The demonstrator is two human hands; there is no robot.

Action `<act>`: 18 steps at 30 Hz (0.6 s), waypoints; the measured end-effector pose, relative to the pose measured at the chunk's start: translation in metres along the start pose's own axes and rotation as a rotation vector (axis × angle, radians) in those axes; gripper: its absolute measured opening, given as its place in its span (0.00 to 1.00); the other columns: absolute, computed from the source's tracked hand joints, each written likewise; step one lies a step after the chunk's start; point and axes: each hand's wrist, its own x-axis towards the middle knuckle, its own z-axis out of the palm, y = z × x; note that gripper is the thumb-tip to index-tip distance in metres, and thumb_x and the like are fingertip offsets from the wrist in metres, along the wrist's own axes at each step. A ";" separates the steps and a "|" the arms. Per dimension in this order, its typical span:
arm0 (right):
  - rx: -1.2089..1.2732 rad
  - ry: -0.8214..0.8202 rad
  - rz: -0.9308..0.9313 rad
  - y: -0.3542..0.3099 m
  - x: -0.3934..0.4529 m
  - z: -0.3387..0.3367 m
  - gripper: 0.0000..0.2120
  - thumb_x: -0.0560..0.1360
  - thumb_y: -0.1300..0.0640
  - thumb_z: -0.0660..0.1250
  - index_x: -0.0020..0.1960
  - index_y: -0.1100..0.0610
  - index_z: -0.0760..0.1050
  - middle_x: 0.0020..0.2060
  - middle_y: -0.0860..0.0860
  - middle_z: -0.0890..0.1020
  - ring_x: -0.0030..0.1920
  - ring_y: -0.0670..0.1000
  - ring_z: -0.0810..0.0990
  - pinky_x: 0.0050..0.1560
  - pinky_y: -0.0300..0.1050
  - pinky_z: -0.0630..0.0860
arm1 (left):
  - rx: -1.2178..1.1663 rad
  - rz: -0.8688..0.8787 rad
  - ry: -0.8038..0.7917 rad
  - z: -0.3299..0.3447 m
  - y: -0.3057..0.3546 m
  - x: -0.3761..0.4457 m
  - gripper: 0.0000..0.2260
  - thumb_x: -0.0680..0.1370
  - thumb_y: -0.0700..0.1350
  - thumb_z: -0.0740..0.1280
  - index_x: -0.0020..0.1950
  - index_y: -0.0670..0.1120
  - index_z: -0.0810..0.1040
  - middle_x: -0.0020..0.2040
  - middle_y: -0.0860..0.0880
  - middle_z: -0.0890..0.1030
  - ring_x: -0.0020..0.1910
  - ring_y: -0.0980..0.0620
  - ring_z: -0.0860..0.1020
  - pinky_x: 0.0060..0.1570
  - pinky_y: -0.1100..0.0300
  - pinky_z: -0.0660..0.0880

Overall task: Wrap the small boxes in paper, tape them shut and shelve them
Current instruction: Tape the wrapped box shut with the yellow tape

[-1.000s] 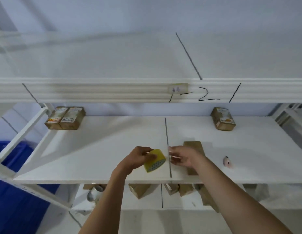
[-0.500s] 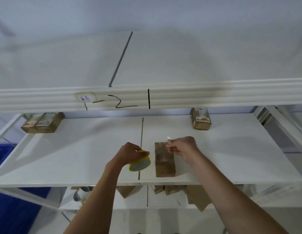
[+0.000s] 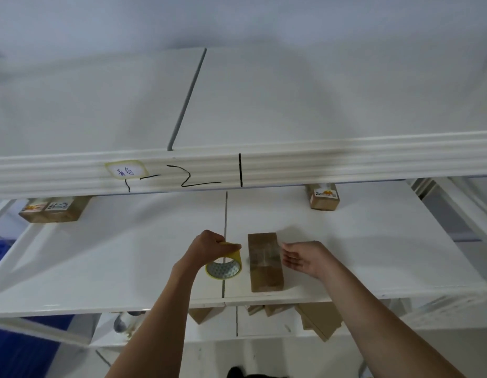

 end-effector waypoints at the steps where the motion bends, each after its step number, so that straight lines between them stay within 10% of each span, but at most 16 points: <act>1: 0.013 -0.012 0.022 0.001 0.002 -0.002 0.14 0.72 0.66 0.76 0.56 0.70 0.80 0.42 0.60 0.85 0.44 0.57 0.84 0.46 0.50 0.83 | 0.035 -0.009 0.013 0.001 0.001 0.003 0.22 0.69 0.63 0.76 0.27 0.49 0.75 0.26 0.53 0.73 0.31 0.54 0.74 0.33 0.61 0.69; 18: -0.218 0.119 0.003 0.007 0.020 -0.014 0.09 0.72 0.65 0.76 0.49 0.69 0.82 0.43 0.61 0.85 0.42 0.56 0.84 0.48 0.52 0.84 | 0.407 0.075 -0.006 0.021 0.004 0.026 0.20 0.70 0.69 0.69 0.42 0.53 0.82 0.41 0.52 0.83 0.41 0.51 0.82 0.46 0.55 0.82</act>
